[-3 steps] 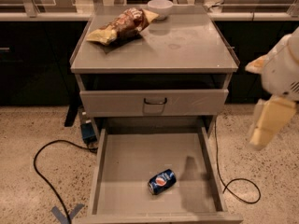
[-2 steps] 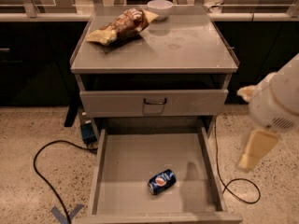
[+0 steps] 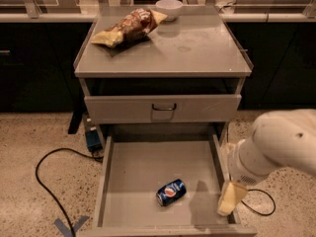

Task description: Pick pepsi can from middle drawer and place on counter

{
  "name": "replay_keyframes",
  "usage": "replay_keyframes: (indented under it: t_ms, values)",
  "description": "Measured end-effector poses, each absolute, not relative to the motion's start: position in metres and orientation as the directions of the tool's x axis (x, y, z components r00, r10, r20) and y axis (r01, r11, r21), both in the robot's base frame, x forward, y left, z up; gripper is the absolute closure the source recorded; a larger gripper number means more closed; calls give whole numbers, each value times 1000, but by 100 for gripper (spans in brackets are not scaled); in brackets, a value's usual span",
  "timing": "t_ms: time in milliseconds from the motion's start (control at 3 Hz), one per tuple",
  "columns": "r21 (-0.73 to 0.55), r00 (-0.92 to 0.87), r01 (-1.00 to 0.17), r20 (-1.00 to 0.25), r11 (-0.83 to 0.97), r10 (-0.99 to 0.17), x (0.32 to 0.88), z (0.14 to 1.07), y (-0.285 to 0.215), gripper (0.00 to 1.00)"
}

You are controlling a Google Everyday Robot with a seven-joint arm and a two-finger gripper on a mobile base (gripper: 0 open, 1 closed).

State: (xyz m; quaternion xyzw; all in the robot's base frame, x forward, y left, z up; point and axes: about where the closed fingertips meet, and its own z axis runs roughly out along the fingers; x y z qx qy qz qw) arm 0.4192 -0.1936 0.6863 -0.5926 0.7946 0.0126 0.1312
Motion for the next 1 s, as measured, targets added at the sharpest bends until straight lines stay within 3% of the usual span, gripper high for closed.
replay_keyframes:
  t_ms: [333, 1000]
  values:
    - [-104, -274, -944, -287, 314, -918, 427, 613, -172, 0]
    - [-133, -273, -935, -321, 328, -907, 440, 609, -168, 0]
